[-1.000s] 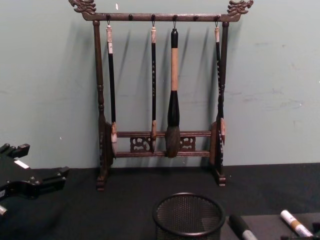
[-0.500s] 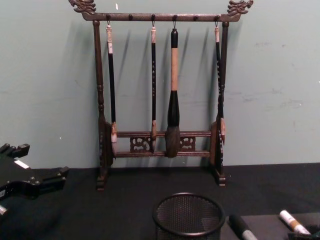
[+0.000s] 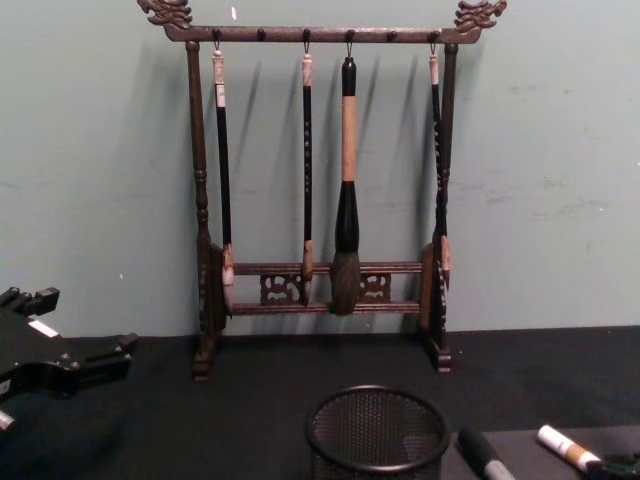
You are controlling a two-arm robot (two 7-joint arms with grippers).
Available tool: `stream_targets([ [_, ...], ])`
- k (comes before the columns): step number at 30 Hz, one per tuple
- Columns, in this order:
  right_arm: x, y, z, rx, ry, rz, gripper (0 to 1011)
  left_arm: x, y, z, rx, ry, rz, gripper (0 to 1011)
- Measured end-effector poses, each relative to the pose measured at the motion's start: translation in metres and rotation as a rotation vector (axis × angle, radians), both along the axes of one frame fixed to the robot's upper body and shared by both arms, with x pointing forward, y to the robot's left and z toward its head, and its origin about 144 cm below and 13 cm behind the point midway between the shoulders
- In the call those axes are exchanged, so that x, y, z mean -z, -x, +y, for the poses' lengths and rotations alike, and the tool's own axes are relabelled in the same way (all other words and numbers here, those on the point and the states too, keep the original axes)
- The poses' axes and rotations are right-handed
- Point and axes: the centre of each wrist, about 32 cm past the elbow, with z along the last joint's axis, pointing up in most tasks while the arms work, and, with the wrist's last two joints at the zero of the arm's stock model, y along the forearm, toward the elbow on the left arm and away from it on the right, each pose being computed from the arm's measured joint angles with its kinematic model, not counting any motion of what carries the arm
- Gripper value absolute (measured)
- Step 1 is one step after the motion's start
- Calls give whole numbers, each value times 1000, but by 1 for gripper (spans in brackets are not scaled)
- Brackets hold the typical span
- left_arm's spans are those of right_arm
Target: Pick up the water-based marker from the table and place it into the pen holder.
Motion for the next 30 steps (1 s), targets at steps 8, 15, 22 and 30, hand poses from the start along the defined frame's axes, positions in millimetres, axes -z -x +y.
stream_targets([
  [8,-1,0,0,-5,-6,-11,175,0,0,0,0,0,0,1001],
  [15,-6,3,-4,-43,-68,-154,175,0,0,0,0,0,0,1001],
  [22,-11,4,-7,-98,-124,-319,175,0,0,0,0,0,0,1001],
  [30,-15,-1,-6,-196,-244,-513,174,0,0,0,0,0,0,1001],
])
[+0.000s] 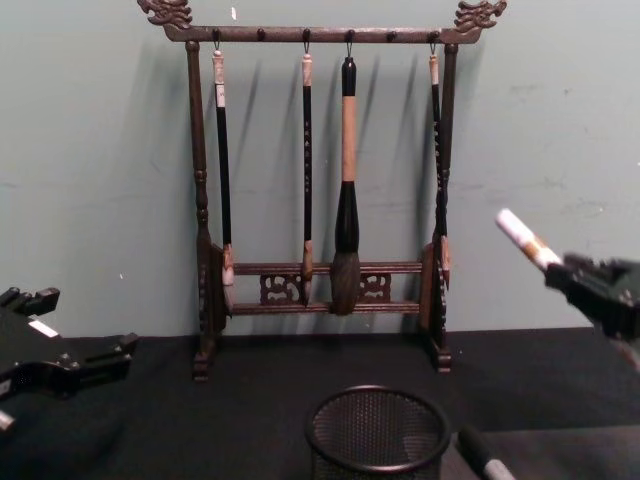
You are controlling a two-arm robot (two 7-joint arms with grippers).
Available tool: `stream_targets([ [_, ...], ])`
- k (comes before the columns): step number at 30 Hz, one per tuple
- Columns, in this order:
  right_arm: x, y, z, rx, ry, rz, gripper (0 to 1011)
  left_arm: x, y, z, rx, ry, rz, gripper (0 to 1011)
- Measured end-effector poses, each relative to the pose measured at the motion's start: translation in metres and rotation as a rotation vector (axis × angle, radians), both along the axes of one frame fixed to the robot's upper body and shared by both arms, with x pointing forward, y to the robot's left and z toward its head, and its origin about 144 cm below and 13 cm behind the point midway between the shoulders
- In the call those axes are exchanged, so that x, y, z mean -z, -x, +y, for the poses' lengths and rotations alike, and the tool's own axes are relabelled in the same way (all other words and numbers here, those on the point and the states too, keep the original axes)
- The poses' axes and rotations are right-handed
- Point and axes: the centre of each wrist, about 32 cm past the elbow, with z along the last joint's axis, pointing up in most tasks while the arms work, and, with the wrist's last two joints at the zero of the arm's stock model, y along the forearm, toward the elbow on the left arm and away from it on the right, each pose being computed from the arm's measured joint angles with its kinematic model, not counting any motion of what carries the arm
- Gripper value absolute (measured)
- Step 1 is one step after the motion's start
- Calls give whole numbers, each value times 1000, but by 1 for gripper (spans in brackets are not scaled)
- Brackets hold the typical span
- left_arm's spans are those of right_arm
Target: Pick up the water-based marker from the table and place it into the pen holder.
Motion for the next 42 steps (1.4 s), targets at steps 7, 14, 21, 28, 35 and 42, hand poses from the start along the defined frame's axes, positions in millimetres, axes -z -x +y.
stream_targets([
  [7,5,-8,16,-81,-89,-60,175,0,0,0,0,0,0,1001],
  [14,8,-16,37,-151,-154,-59,175,0,0,0,0,0,0,1001],
  [21,12,-20,57,-228,-197,-35,174,0,0,0,0,0,0,1001],
  [28,20,-20,76,-287,-219,8,175,0,0,0,0,0,0,1001],
  [35,27,-21,87,-317,-225,54,175,0,0,0,0,0,0,1001],
  [42,33,-21,94,-331,-224,83,175,0,0,0,0,0,0,1001],
])
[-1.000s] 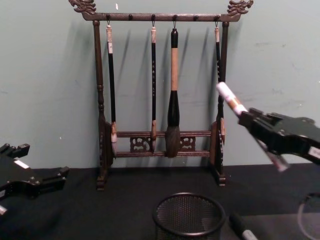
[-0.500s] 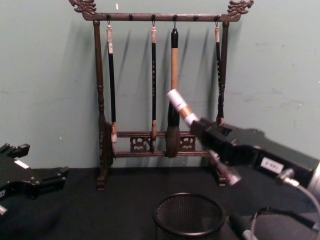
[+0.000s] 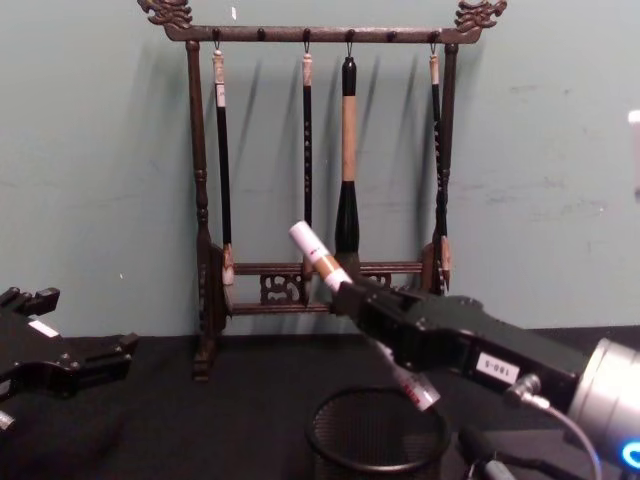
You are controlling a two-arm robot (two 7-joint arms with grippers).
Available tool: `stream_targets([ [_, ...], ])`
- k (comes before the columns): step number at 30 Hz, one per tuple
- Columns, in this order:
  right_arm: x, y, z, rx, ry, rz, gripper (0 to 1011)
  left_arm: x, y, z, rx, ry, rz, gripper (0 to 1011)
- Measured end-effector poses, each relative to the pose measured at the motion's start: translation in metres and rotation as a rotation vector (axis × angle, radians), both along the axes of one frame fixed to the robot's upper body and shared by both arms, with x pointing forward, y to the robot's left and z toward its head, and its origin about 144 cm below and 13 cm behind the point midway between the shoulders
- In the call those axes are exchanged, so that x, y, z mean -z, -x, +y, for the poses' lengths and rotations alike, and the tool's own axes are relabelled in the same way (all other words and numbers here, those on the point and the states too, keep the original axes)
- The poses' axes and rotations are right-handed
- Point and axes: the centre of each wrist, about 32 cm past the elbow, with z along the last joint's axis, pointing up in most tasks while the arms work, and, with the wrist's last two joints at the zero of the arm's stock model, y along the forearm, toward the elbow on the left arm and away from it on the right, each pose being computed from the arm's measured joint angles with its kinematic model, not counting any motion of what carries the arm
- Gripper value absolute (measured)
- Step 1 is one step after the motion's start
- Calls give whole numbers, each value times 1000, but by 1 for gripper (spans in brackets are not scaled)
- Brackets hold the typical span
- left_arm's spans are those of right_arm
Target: Pick up the water-based marker from the table and place it into the pen holder.
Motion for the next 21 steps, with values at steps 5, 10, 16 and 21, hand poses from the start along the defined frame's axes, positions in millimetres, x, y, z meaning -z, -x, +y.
stream_targets([
  [5,4,1,4,-13,8,14,175,0,0,0,0,0,0,1001],
  [10,7,3,6,-24,16,23,175,0,0,0,0,0,0,1001],
  [16,10,5,9,-30,36,25,175,0,0,0,0,0,0,1001],
  [21,12,6,9,-19,57,20,175,0,0,0,0,0,0,1001],
])
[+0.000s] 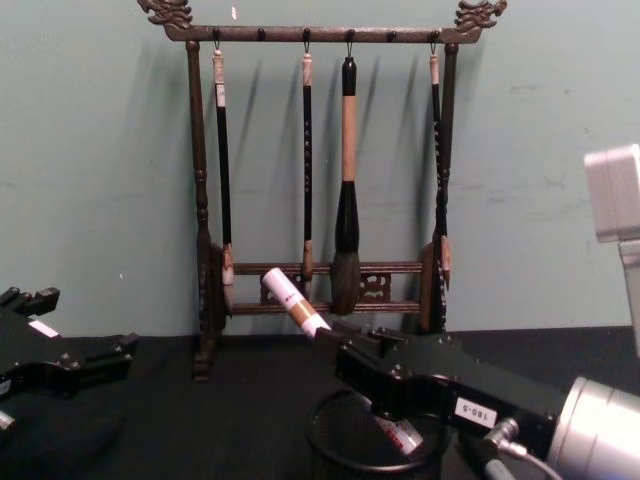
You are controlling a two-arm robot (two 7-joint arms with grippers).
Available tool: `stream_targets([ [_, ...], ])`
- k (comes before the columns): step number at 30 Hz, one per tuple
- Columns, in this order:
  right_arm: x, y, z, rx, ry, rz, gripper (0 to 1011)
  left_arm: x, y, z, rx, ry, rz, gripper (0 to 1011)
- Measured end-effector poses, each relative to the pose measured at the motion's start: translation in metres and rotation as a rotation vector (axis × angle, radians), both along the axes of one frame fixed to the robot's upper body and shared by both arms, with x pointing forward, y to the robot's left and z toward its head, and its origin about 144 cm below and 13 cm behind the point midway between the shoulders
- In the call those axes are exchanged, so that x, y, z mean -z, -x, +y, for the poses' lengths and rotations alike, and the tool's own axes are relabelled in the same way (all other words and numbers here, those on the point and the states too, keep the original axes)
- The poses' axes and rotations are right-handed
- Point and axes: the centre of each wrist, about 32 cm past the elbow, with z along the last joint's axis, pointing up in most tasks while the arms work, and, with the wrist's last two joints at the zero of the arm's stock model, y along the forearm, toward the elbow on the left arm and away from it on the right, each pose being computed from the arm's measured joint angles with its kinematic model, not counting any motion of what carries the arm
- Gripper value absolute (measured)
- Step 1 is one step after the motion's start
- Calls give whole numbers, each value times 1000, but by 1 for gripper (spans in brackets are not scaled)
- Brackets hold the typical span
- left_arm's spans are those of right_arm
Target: Pick up the water-based marker from the table and place it into the pen holder.
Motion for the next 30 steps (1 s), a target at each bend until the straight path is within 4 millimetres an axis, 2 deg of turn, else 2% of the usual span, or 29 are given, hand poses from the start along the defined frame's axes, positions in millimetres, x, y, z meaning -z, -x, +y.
stream_targets([
  [12,-1,0,0,-2,-6,-1,178,0,0,0,0,0,0,1001],
  [16,-1,-1,0,-2,-8,-1,311,0,0,0,0,0,0,1001],
  [17,-1,-1,0,-2,-8,-1,311,0,0,0,0,0,0,1001],
  [21,-1,-1,-1,-3,-9,0,470,0,0,0,0,0,0,1001],
  [30,-1,-1,-1,-2,-10,0,731,0,0,0,0,0,0,1001],
])
